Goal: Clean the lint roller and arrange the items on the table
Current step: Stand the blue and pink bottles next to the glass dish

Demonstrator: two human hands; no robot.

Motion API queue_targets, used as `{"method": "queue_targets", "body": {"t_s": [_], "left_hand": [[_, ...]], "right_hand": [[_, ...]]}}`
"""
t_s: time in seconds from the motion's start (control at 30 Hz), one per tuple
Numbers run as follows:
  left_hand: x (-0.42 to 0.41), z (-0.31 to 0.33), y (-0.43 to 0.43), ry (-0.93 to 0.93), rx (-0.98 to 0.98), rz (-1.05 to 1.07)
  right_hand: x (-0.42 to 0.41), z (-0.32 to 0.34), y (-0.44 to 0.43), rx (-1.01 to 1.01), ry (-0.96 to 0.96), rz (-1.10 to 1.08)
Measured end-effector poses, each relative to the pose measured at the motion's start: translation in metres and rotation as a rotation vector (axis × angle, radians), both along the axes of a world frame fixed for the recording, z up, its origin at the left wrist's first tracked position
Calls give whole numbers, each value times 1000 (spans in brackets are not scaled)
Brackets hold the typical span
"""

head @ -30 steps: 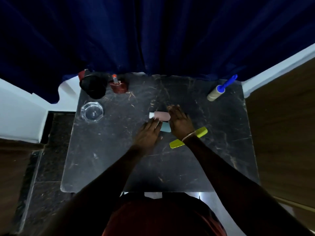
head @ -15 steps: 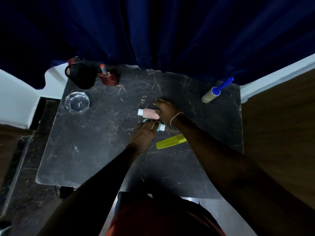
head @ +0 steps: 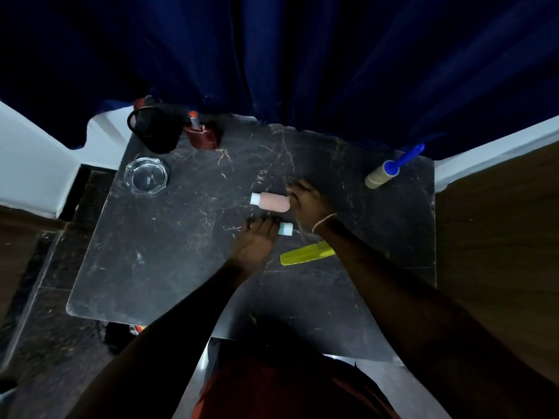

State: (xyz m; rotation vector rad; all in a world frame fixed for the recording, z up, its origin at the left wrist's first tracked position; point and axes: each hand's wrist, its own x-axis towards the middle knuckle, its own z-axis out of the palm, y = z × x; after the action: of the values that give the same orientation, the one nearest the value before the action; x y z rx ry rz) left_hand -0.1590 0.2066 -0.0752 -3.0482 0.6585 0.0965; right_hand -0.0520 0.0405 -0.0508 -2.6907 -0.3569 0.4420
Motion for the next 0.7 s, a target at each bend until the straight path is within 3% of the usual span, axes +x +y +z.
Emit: {"method": "queue_targets", "body": {"t_s": [0.2, 0.3, 0.37, 0.57, 0.7], "left_hand": [[4, 14, 26, -136, -131, 76], [7, 26, 45, -136, -187, 84], [11, 30, 61, -129, -232, 76], [20, 39, 109, -92, -308, 140], [24, 40, 139, -121, -493, 391]], "right_hand": [[-15, 3, 28, 245, 375, -186], [-19, 12, 47, 523, 729, -431], [-16, 15, 56, 709, 846, -505], [-7, 24, 86, 966, 970, -462], [3, 27, 116, 969, 925, -434]]}}
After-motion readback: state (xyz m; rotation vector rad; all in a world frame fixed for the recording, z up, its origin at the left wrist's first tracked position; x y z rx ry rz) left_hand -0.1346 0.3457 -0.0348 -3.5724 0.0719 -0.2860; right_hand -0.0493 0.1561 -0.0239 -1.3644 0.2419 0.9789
